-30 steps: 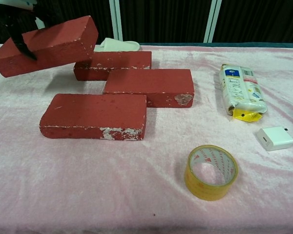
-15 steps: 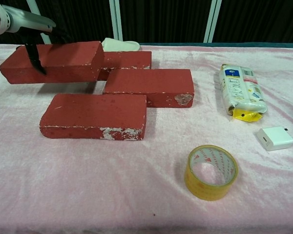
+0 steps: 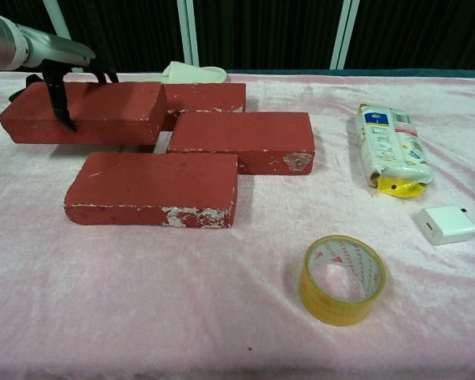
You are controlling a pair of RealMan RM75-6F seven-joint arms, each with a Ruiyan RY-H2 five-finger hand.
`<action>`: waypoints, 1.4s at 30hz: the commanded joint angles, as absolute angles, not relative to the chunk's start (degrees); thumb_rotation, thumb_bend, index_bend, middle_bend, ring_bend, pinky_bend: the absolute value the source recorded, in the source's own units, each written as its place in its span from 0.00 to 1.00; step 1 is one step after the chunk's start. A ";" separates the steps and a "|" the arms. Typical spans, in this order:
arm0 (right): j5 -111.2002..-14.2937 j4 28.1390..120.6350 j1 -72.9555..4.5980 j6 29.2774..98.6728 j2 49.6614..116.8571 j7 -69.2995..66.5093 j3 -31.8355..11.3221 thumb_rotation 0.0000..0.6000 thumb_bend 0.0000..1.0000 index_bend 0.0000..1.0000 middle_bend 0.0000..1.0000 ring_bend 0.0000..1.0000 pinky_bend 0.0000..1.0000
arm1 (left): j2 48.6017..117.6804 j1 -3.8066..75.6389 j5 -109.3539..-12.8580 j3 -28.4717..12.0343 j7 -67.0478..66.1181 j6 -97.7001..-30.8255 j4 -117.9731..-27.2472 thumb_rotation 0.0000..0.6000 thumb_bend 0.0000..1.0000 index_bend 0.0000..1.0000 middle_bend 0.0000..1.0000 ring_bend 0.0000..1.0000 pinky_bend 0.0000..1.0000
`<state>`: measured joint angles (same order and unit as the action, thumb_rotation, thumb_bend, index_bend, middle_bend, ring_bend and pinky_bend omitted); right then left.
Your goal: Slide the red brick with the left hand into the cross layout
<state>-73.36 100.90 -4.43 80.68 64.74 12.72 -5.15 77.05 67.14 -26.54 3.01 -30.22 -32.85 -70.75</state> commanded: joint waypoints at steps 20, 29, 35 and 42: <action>-73.25 100.95 -4.43 80.81 64.83 13.06 -5.14 1.00 0.15 0.08 0.01 0.12 0.20 | 77.79 68.39 -25.73 4.80 -30.92 -33.94 -71.93 1.00 0.22 0.22 0.24 0.00 0.00; -73.00 101.02 -4.44 80.78 64.88 13.15 -5.21 1.00 0.16 0.08 0.01 0.12 0.20 | 77.58 68.35 -25.83 5.38 -31.28 -34.74 -72.75 1.00 0.22 0.22 0.24 0.00 0.00; -72.79 101.10 -4.45 80.78 64.85 13.19 -5.30 1.00 0.15 0.08 0.01 0.12 0.20 | 78.43 68.63 -25.35 5.19 -31.28 -34.55 -71.91 1.00 0.22 0.22 0.24 0.00 0.00; -72.78 101.14 -4.46 80.75 64.82 13.20 -5.27 1.00 0.16 0.08 0.01 0.12 0.20 | 79.31 69.21 -24.49 5.01 -31.50 -34.55 -71.34 1.00 0.22 0.22 0.24 0.00 0.00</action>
